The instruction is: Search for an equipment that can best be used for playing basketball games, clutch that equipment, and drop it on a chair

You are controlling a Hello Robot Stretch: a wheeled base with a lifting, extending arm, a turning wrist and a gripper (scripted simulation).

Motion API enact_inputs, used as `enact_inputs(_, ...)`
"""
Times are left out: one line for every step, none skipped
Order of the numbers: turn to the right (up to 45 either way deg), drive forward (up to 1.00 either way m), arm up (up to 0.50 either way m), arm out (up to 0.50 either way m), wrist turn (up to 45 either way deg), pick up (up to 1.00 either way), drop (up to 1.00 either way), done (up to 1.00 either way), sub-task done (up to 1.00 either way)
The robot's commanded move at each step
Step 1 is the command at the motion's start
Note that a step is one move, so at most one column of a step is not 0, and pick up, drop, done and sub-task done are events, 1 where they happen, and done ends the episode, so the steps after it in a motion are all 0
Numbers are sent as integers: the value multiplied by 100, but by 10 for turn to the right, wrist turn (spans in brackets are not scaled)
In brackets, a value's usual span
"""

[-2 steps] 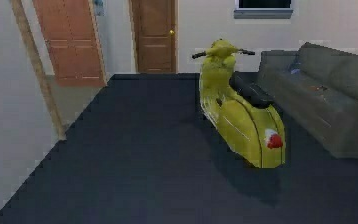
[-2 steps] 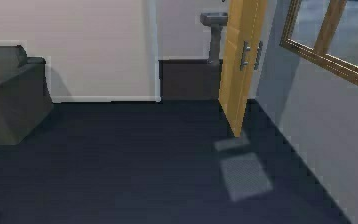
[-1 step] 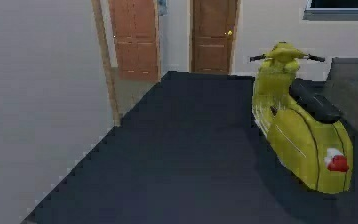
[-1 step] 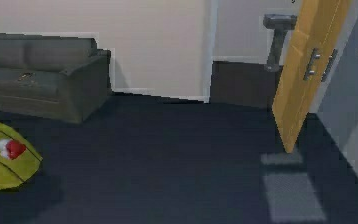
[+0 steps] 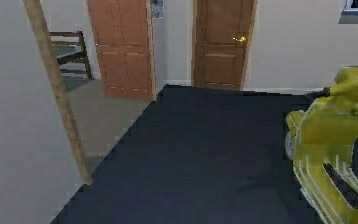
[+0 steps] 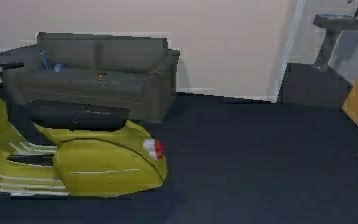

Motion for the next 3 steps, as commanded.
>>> enact_inputs(0,100,0,0,0,0,0,0,0)
enact_inputs(0,40,0,0,0,0,0,0,0)
enact_inputs(-450,0,0,0,0,0,0,0,0)
